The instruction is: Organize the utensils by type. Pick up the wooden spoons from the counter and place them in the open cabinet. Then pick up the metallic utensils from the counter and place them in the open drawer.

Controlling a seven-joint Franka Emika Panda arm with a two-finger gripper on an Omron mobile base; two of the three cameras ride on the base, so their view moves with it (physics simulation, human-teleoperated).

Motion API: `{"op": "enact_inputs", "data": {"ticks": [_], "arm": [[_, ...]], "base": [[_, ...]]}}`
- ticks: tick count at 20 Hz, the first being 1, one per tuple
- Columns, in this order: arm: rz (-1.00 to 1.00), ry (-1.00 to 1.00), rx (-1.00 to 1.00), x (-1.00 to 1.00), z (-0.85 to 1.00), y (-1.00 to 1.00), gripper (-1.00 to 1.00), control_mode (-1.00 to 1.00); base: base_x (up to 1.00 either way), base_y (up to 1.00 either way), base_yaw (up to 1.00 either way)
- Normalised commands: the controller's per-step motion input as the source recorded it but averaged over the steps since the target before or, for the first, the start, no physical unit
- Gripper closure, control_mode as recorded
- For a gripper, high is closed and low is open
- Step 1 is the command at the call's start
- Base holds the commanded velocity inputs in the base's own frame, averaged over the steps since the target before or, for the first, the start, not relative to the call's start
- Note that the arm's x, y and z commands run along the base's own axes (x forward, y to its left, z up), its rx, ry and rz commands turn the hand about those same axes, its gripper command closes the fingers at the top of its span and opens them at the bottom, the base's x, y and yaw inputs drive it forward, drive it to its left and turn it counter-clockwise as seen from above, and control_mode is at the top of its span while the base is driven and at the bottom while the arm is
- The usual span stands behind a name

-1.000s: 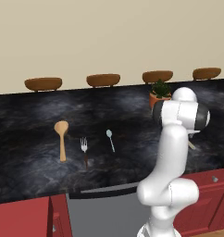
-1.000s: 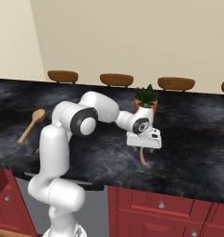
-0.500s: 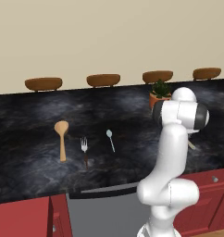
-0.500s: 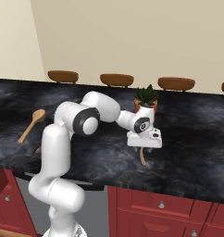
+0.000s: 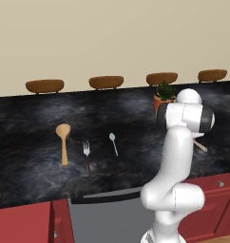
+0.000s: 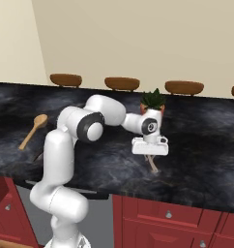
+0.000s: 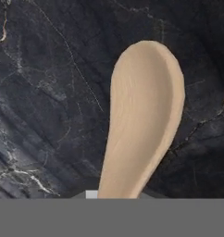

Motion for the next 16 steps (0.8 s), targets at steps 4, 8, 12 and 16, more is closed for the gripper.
{"op": "enact_inputs", "data": {"ticks": [4,8,12,16], "arm": [[0.28,0.15,0.17,-0.55,0.57,0.03,1.0,-1.0],[0.38,0.02,0.05,-0.63,0.79,0.23,1.0,-1.0],[0.46,0.0,0.0,-0.63,0.72,0.41,1.0,-1.0],[0.44,-0.04,0.0,-0.62,0.59,0.51,1.0,-1.0]], "base": [[0.0,0.0,0.0],[0.0,0.0,0.0],[0.0,0.0,0.0],[0.0,0.0,0.0]]}}
